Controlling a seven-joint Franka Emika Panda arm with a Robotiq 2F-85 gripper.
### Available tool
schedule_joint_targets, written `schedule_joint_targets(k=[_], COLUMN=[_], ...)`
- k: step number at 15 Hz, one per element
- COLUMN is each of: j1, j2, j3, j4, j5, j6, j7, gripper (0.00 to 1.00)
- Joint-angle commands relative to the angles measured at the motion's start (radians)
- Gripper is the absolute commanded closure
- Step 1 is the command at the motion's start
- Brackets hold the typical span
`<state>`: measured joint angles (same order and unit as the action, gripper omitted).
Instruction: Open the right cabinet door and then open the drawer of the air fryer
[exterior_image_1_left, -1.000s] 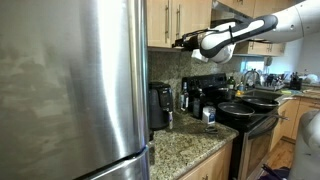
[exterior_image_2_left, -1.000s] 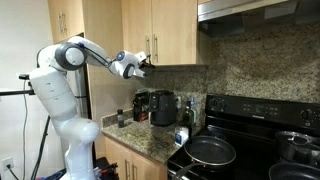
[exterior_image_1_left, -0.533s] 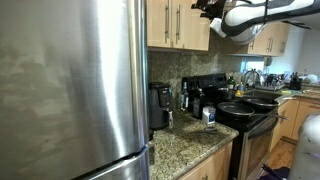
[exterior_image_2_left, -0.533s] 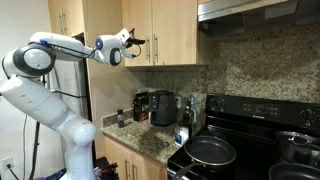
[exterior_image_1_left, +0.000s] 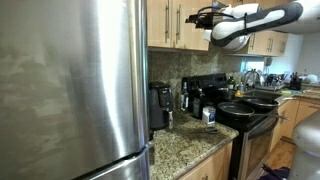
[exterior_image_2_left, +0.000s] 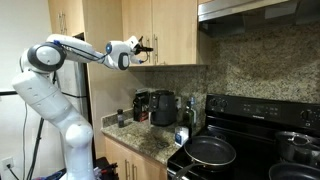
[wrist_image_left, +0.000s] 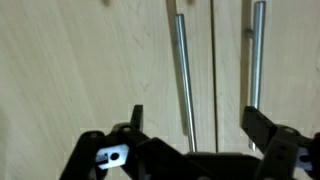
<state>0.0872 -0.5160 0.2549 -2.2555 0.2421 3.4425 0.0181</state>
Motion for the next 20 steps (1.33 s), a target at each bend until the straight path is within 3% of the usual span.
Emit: schedule_joint_targets(k=[1,2,5,7,9,12,15,16,18,20], j1=[-0.12,-0.055,-0.064,-0.142,-0.22,-0.29,-0.294,-0.326,-0.28,-0.227], j2=[0.238,0.116,0.163,0.174,0.194,0.207,0.196,0.17,0.129,0.105], j3=[0.113,0.049,0.059,0.108,0.161,0.22,0.257,0.282,0.257,0.224], j4=[0.207,0.078,0.109,0.129,0.163,0.202,0.195,0.169,0.11,0.085], j5=[0.018,0.002,0.0,0.006,0.01,0.007,-0.016,-0.006,-0.003,-0.008], j6=[0.029,0.007,0.012,0.015,0.014,0.015,0.01,0.01,-0.029,-0.061], j7=[0.007,0.007,0.007,-0.014,-0.024,-0.017,-0.017,-0.023,-0.012,-0.002], gripper=[0.0,0.0,0.0,0.0,0.27,0.48,0.69,0.25,0.27,0.15])
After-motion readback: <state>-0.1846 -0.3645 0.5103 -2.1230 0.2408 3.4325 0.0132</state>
